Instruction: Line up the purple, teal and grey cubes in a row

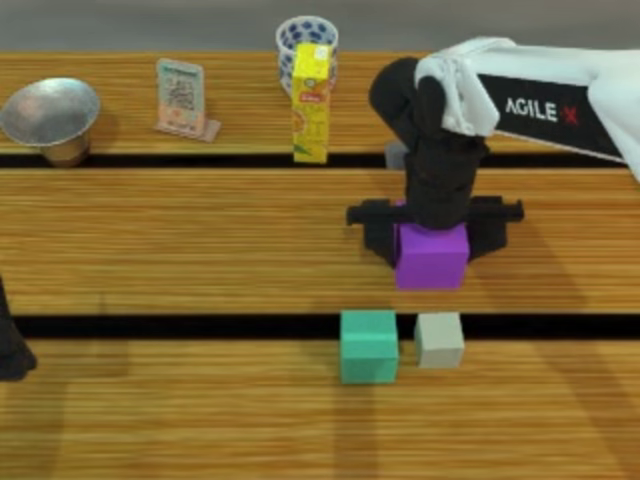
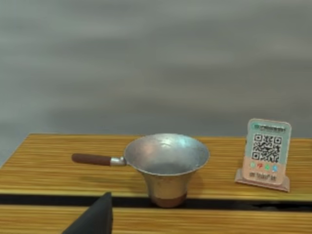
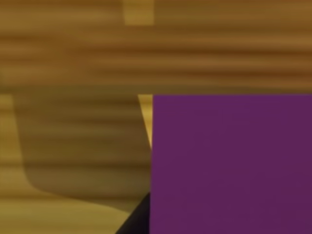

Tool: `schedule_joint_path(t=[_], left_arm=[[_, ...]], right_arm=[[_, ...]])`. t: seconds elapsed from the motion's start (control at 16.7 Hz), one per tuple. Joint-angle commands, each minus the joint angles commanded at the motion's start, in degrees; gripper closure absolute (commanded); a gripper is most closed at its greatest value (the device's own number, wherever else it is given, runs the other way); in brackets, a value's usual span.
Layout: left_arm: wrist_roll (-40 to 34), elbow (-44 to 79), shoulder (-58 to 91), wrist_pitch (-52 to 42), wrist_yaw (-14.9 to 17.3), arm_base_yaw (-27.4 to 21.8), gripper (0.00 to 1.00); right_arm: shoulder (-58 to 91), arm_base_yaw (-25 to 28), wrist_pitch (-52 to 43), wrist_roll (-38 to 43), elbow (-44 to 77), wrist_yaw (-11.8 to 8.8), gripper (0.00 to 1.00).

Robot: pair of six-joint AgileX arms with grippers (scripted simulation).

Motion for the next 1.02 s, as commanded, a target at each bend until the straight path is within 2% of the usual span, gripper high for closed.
schedule_joint_path(t=[0.42, 0.84, 1.02], left_arm=[[0.0, 0.0, 0.0, 0.0, 0.0, 0.0, 0.0], [0.0, 0.0, 0.0, 0.0, 0.0, 0.0, 0.0], [0.0, 0.0, 0.0, 0.0, 0.0, 0.0, 0.0]], right_arm=[[-0.4, 0.0, -0.3, 0.1, 0.2, 0.1, 1.0], [-3.7, 0.6, -12.2, -0.1, 8.4, 0.1, 1.0], [-4.2, 0.6, -13.3, -0.1, 9.2, 0.1, 1.0]])
